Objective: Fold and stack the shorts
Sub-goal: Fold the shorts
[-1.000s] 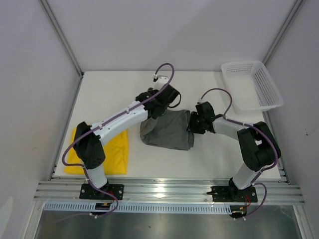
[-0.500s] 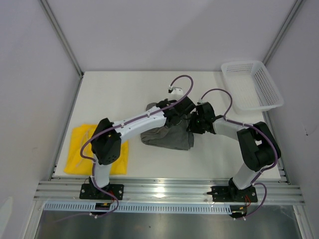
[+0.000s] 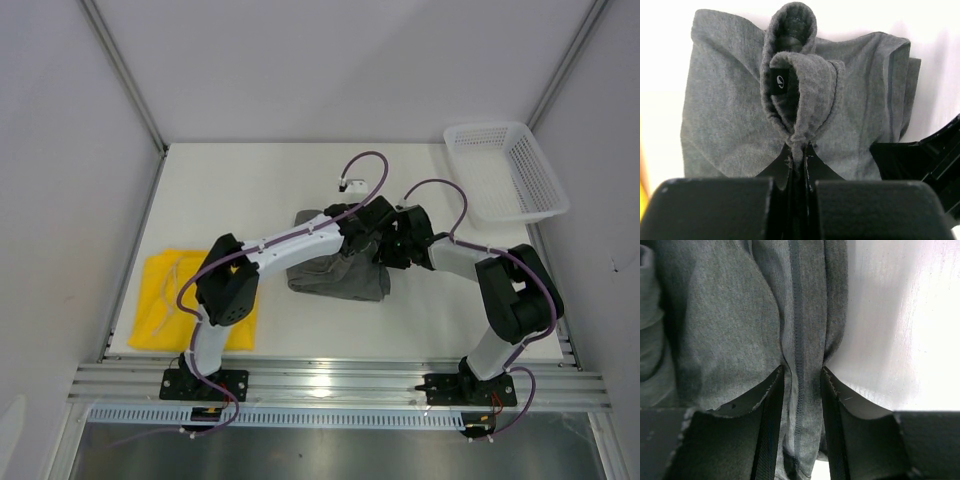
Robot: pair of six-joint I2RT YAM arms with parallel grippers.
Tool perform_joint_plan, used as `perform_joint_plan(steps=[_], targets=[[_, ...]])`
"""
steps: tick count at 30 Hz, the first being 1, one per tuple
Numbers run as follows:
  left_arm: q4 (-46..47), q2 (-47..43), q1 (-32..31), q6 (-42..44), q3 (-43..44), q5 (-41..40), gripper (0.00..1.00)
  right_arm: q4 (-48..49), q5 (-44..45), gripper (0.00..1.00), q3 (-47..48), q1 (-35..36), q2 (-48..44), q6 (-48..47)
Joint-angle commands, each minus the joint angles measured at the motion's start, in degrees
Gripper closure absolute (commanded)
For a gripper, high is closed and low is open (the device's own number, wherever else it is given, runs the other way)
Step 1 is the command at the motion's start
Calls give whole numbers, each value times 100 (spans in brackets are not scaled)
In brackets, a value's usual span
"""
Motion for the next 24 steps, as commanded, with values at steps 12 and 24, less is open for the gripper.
perform_joint_plan(steps=[12,24], targets=[[1436,-500,-102,68,-418,931,1,-364,225,52,-254,-320,-250,-37],[2386,-2452,801,946,-2070,2065,1,-900,17,35,-465,-689,-1736,-72]])
